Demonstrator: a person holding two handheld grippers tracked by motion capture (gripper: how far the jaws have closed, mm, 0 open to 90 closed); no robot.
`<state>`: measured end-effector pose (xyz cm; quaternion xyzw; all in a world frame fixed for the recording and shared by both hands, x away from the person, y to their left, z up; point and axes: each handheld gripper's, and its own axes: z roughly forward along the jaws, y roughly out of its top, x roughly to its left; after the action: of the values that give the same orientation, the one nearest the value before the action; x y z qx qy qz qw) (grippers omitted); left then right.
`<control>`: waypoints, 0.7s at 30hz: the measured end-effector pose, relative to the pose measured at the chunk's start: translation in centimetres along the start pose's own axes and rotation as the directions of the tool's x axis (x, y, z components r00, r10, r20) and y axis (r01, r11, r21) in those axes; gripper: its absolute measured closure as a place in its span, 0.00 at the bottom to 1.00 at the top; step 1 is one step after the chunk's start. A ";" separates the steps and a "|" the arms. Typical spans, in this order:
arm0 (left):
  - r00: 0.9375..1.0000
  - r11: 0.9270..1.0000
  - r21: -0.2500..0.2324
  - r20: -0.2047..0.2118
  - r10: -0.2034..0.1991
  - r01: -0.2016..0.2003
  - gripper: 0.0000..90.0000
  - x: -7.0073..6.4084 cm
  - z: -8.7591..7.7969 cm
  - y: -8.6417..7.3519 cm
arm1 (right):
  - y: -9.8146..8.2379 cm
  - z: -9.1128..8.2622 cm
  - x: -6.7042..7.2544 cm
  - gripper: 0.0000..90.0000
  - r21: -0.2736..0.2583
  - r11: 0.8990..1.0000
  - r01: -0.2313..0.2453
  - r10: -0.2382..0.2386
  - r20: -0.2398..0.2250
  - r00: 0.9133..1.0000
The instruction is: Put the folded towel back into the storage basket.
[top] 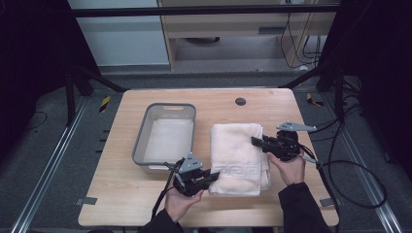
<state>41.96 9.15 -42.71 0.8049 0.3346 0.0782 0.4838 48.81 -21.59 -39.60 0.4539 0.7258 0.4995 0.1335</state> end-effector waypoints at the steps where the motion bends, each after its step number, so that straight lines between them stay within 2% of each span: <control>1: 1.000 1.000 -0.011 -0.005 0.001 -0.001 0.85 0.0 -0.3 0.2 | 0.2 0.0 0.1 0.77 -0.003 1.000 0.004 -0.004 0.001 1.000; 11: 1.000 0.999 -0.051 -0.017 0.006 -0.006 0.85 0.6 -1.9 1.4 | 2.0 -0.4 1.4 0.77 -0.053 0.998 0.026 -0.026 0.002 1.000; 21: 1.000 0.996 -0.094 -0.027 0.005 -0.007 0.85 0.8 -3.2 2.3 | 3.6 -0.6 2.3 0.77 -0.078 0.996 0.049 -0.049 0.006 0.999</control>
<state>42.21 11.25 -39.33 0.7812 0.3346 0.1062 0.5163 49.09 -19.79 -35.70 0.4314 0.7164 0.5229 0.1648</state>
